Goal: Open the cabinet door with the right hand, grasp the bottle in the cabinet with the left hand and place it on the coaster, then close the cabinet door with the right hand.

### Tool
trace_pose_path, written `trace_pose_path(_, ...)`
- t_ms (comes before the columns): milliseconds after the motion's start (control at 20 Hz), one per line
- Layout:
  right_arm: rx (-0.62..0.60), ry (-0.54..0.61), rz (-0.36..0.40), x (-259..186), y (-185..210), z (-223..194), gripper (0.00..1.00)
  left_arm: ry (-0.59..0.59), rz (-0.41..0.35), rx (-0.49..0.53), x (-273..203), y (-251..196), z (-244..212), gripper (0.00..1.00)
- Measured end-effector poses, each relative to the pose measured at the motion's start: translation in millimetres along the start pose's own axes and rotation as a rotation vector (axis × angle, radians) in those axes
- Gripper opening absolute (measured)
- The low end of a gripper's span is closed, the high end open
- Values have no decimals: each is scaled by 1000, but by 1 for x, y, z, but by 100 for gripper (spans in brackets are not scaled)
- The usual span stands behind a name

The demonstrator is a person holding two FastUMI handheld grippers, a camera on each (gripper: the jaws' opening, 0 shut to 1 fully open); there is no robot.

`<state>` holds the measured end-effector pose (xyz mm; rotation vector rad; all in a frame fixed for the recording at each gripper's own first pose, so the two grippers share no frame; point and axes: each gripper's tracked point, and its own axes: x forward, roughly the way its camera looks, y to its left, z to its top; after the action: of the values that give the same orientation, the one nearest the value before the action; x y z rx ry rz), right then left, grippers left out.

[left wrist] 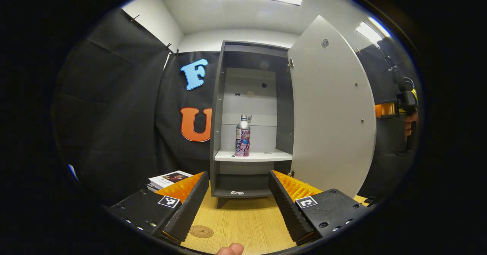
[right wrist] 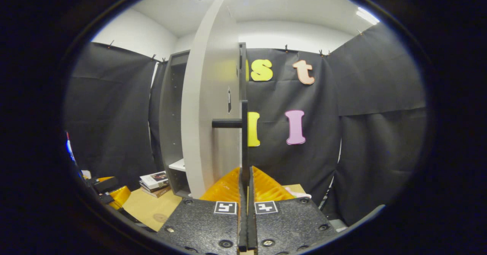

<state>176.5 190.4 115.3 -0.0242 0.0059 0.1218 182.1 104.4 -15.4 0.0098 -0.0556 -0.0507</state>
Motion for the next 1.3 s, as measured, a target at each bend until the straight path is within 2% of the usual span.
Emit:
trace_pose_path(450,24,-6,39,-6,6,-1,6,14,5,-4,3,-6,-5,95)
trace_pose_path(500,15,-10,23,-6,2,-1,6,20,3,-1,3,-8,-8,95)
trace_pose_path(650,-53,-8,-115,-3,-35,-2,5,3,-4,-4,1,-14,-6,95)
trace_pose_path(700,-34,-14,-133,-4,-35,-3,5,0,-21,-5,2,-19,-6,95)
trace_pose_path(800,26,-26,-123,-3,-24,-1,4,13,-45,1,3,-25,-10,95)
trace_pose_path(850,44,-23,-116,0,-19,-2,12,18,-47,4,3,-26,-11,95)
trace_pose_path(900,48,-19,-124,-3,-20,-3,32,27,-50,7,2,-27,-14,95)
trace_pose_path(950,49,-18,-135,-4,-22,-3,39,33,-52,11,1,-30,-16,95)
trace_pose_path(1000,56,-20,-133,-3,-23,-3,51,35,-53,17,2,-31,-17,95)
trace_pose_path(1100,87,-45,-92,1,-11,2,67,32,-56,30,4,-32,-15,95)
trace_pose_path(1150,100,-45,-78,4,-7,2,72,32,-61,33,7,-33,-15,95)
trace_pose_path(1200,103,-48,-91,4,-10,3,84,35,-68,30,10,-35,-15,95)
trace_pose_path(1300,115,-50,-86,6,-8,5,89,40,-86,23,23,-38,-11,95)
